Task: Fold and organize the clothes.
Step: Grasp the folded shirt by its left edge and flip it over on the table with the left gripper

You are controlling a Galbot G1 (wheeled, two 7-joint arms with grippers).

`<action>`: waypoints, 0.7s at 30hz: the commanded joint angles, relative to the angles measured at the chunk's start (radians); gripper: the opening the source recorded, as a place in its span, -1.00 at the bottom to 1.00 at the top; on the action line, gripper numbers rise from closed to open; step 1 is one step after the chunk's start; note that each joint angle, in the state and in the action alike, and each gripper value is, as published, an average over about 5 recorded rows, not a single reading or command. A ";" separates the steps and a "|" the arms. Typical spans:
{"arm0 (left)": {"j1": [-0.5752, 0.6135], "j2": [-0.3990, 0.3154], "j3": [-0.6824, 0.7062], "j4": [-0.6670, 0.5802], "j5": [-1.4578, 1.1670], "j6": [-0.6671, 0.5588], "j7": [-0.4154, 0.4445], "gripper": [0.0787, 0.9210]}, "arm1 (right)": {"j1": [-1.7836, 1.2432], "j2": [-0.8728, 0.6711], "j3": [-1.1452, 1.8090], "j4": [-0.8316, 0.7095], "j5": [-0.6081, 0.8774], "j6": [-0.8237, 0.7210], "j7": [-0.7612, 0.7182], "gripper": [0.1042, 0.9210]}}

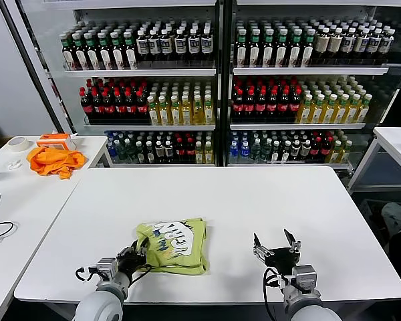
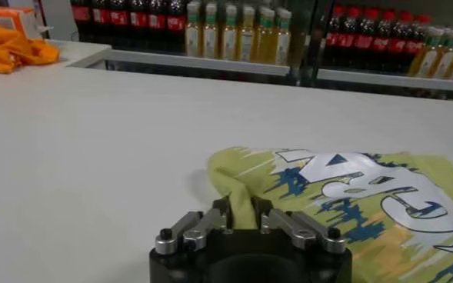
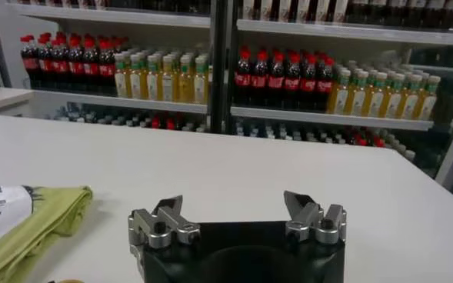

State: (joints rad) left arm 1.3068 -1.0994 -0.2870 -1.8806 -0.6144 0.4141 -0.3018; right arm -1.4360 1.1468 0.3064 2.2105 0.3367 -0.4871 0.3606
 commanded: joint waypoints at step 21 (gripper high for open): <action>0.102 0.400 -0.519 -0.269 -0.248 0.165 -0.007 -0.92 | 0.047 -0.001 -0.013 -0.012 -0.004 0.005 -0.004 0.76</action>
State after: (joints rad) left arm 1.4058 -0.7928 -0.7207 -2.0115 -0.7005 0.5412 -0.2815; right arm -1.3994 1.1482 0.2918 2.1990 0.3343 -0.4803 0.3555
